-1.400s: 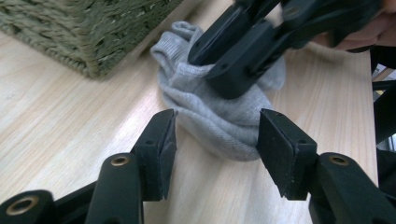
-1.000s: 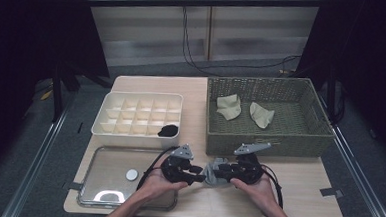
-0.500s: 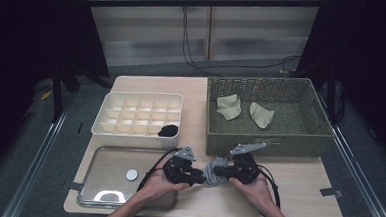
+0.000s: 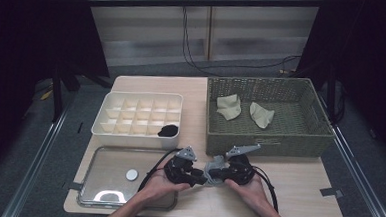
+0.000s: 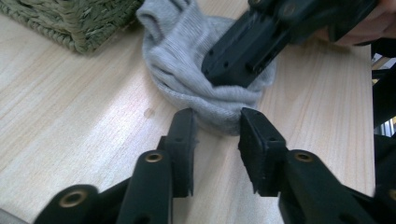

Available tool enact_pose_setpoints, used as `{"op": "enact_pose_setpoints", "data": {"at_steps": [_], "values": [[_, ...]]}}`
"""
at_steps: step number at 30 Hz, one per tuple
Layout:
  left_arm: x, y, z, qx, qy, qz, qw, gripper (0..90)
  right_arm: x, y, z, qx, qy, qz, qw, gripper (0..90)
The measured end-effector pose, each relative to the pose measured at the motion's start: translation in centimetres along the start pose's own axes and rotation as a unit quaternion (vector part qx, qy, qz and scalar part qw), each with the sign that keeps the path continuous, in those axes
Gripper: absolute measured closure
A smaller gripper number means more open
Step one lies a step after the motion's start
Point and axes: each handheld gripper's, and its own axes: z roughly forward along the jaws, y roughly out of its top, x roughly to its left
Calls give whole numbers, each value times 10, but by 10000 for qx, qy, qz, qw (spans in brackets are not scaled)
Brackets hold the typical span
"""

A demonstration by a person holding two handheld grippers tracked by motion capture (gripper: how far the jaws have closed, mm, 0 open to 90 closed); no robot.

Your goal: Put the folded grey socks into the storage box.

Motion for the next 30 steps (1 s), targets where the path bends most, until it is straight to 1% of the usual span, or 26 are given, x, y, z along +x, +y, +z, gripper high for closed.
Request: {"op": "enact_pose_setpoints", "data": {"at_steps": [1, 2, 3, 4, 5, 8, 9, 10, 11, 12, 13, 14, 15, 16, 17, 18, 19, 20, 21, 23, 26, 29, 30], "values": [[-1, 0, -2, -24, 99, -8, 9999, 616, 0, -1, 0, -13, 7, -21, 10000, 898], [0, 0, -4, -42, 27, -1, 10000, 609, 0, -1, 1, -22, -18, -62, 10000, 898], [-1, -1, -5, -112, -12, -27, 9999, 596, 1, -1, 1, -19, -67, -119, 9999, 898], [0, -1, -6, -180, -33, -12, 9998, 585, 3, -1, 2, -19, -112, -142, 9998, 894], [0, 0, -9, -177, -12, -8, 9998, 581, 4, 0, 2, -17, -120, -151, 9998, 887], [0, 3, -13, -304, 0, -38, 9995, 580, 5, 0, -2, -69, -110, -172, 9998, 825], [1, 3, -14, -371, -3, -80, 9993, 581, 5, 0, -4, -94, -118, -189, 9997, 802], [1, 3, -14, -368, 6, -54, 9993, 581, 3, 1, -8, -149, -23, -147, 9998, 750], [2, 3, -15, -379, 38, -53, 9993, 581, 3, 1, -8, -149, -23, -147, 9998, 750], [2, 3, -15, -374, 32, -62, 9993, 585, 0, 0, -13, -229, 9, -69, 9997, 727], [2, 4, -15, -379, 20, -78, 9992, 585, 0, 0, -13, -229, 9, -69, 9997, 727], [1, 5, -16, -399, 14, -62, 9992, 588, -1, 0, -15, -252, 3, -16, 9997, 717], [0, 7, -16, -394, 12, -32, 9992, 593, -2, 0, -18, -296, 23, -16, 9996, 704], [-1, 9, -17, -456, 24, 3, 9990, 595, -2, 1, -21, -342, 8, 5, 9994, 694], [-2, 12, -19, -517, 20, -1, 9987, 602, -2, 1, -25, -392, -19, 35, 9992, 694], [-2, 14, -20, -508, 33, 30, 9987, 606, -2, 0, -29, -472, 4, 75, 9989, 695], [-1, 16, -21, -601, 35, 37, 9982, 615, -2, 0, -32, -501, -27, 95, 9987, 705], [-1, 17, -22, -639, 36, 43, 9979, 637, -3, -1, -36, -530, -103, 126, 9985, 731], [-1, 19, -22, -655, 30, 34, 9978, 646, -4, -2, -39, -525, -124, 155, 9984, 738], [-1, 24, -19, -656, 50, 83, 9978, 673, -7, -6, -44, -523, -233, 230, 9981, 753], [-2, 34, -11, -638, -75, 165, 9978, 698, -13, -13, -49, -460, -373, 276, 9979, 746], [-4, 41, 0, -524, -86, 207, 9984, 699, -15, -15, -50, -454, -389, 298, 9978, 743], [-4, 42, 5, -512, -128, 218, 9984, 700, -16, -15, -49, -450, -392, 282, 9978, 743]]}}
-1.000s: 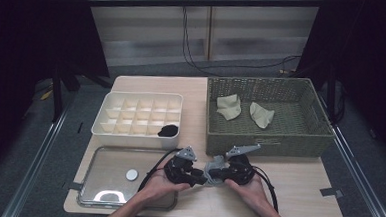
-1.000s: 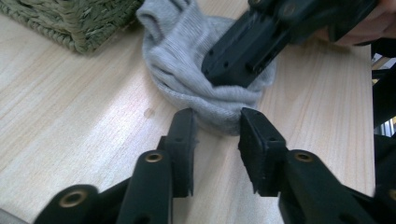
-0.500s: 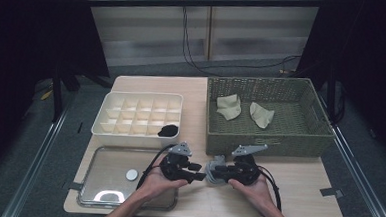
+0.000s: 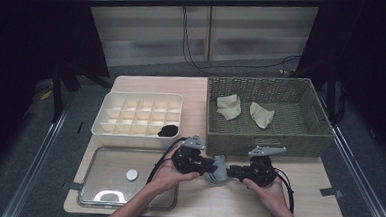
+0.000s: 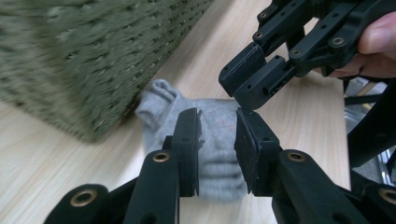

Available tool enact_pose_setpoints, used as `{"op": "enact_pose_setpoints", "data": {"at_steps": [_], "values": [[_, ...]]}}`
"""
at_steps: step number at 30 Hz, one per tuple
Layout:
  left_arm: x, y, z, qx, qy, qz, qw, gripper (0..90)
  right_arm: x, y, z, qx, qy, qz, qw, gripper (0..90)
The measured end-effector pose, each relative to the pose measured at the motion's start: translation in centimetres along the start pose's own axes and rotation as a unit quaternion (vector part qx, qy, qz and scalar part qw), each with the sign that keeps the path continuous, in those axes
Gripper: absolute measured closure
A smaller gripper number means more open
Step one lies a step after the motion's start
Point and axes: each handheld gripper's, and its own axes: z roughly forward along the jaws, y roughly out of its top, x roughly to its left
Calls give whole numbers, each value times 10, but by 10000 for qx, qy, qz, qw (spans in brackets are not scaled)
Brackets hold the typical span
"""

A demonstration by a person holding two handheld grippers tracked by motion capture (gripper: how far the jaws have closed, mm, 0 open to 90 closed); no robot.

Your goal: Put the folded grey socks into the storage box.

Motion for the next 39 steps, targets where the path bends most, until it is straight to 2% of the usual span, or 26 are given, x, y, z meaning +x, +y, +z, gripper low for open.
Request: {"op": "enact_pose_setpoints", "data": {"at_steps": [3, 5, 8, 12, 18, 21, 22, 25, 26, 29, 33, 36, 39], "values": [[1, -1, 11, 211, 105, 39, 9997, 715, -2, 0, 1, 24, -15, 26, 10000, 737], [3, -6, 19, 454, 147, 34, 9989, 722, -2, -1, 1, 23, -64, 17, 10000, 722], [5, -12, 21, 426, 105, -40, 9990, 734, -2, -2, 3, 29, -71, 32, 10000, 701], [7, -17, 20, 354, 49, -30, 9994, 739, -3, -1, 6, 50, -76, -3, 10000, 676], [5, -18, 20, 362, 134, 71, 9992, 743, -8, 1, 10, 29, -174, 108, 9998, 609], [4, -19, 21, 314, 134, 51, 9994, 744, -9, 1, 16, 165, -193, 105, 9996, 617], [5, -19, 21, 302, 115, 32, 9995, 745, -9, 0, 17, 199, -266, 100, 9994, 626], [4, -20, 21, 294, 153, 44, 9994, 746, -9, -2, 20, 210, -315, 113, 9992, 633], [4, -20, 21, 293, 163, 67, 9994, 747, -8, -3, 22, 222, -321, 91, 9992, 660], [4, -20, 21, 285, 149, 51, 9995, 747, -7, -4, 24, 199, -259, 92, 9994, 700], [5, -20, 21, 299, 148, 32, 9994, 748, -8, -5, 25, 204, -90, 255, 9994, 787], [6, -20, 21, 306, 107, -20, 9995, 747, -8, -4, 24, 169, -68, 356, 9992, 807], [6, -19, 21, 306, 107, -21, 9995, 748, -6, -3, 22, 105, -72, 300, 9995, 815]]}}
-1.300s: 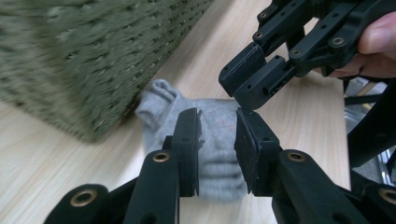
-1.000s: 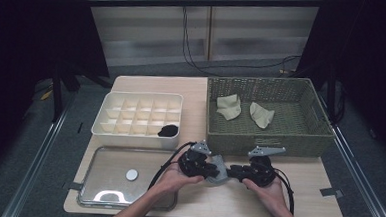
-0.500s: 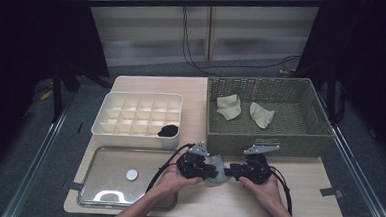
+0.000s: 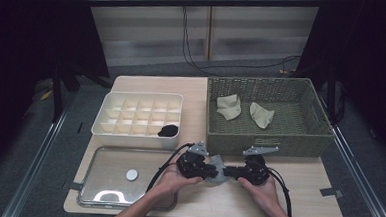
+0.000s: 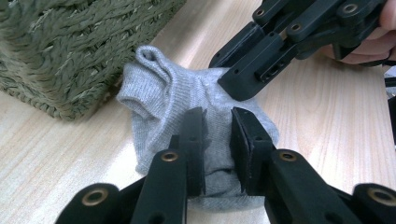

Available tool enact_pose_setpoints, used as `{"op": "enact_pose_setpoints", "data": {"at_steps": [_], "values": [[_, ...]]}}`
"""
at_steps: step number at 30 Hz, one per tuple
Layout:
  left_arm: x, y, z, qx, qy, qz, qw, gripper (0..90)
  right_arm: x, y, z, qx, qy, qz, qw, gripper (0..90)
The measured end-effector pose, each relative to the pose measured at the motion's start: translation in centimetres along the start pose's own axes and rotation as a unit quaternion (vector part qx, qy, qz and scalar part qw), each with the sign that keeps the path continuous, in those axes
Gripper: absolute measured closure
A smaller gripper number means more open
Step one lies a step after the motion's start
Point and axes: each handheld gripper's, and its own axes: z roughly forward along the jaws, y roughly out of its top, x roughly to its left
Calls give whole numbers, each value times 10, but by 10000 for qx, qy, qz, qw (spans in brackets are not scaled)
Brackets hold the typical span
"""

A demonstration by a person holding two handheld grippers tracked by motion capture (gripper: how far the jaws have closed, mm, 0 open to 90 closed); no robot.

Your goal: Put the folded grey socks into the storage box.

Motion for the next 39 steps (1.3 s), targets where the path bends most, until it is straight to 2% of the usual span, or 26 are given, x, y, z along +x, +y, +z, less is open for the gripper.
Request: {"op": "enact_pose_setpoints", "data": {"at_steps": [2, 4, 12, 16, 21, 23, 28, 31, 35, 37, 39], "values": [[0, 0, 0, 1, 5, -11, 10000, 748, 1, 3, -4, -149, 106, 25, 9998, 821], [0, 0, 1, -17, -5, -52, 10000, 748, 4, 4, -6, -196, 106, -14, 9998, 824], [-3, 1, 2, -34, 35, -1, 10000, 751, 10, 7, -9, -277, 206, -33, 9994, 830], [-6, 2, 2, 36, 167, 103, 9998, 757, 13, 8, -9, -272, 297, -56, 9992, 831], [-8, 3, 1, 7, 161, 129, 9998, 758, 13, 8, -10, -279, 270, -54, 9992, 833], [-8, 4, -3, -13, 169, 146, 9997, 755, 10, 7, -12, -303, 248, -33, 9992, 833], [-4, 4, -19, -315, 171, -4, 9994, 738, 2, 5, -24, -418, 114, -4, 9991, 833], [-6, 3, -22, -293, 169, 33, 9994, 739, -4, 5, -31, -466, -90, -32, 9989, 833], [-11, 3, -12, -197, 38, 137, 9997, 742, -4, 6, -36, -445, -285, -198, 9984, 833], [-13, 3, -6, -73, 23, 198, 9998, 743, -3, 6, -34, -402, -278, -251, 9985, 832], [-14, 2, 0, -86, 25, 187, 9998, 739, -1, 6, -31, -370, -274, -345, 9983, 832]]}}
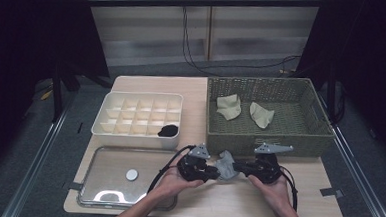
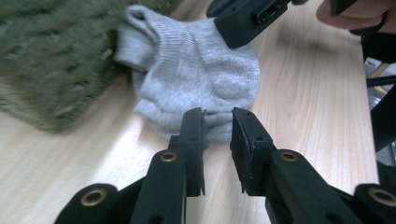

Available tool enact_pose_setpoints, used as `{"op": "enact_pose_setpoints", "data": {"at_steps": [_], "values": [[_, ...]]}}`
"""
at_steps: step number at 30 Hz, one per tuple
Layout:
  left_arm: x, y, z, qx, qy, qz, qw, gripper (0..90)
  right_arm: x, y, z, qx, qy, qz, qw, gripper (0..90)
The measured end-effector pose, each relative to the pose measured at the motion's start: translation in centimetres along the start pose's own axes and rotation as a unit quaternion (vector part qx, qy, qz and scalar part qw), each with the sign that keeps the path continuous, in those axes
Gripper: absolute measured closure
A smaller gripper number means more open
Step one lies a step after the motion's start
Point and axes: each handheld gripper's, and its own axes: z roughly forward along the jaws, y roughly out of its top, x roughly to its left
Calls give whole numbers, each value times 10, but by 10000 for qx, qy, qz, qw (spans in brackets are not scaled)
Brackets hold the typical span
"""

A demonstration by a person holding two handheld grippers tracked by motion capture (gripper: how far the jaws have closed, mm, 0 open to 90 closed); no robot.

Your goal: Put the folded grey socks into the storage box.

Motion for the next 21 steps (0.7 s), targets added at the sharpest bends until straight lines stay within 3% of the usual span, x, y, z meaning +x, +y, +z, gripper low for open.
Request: {"op": "enact_pose_setpoints", "data": {"at_steps": [21], "values": [[2, -2, 6, 164, 83, -9, 9998, 752, 18, 3, 19, 140, 363, -228, 9990, 825]]}}
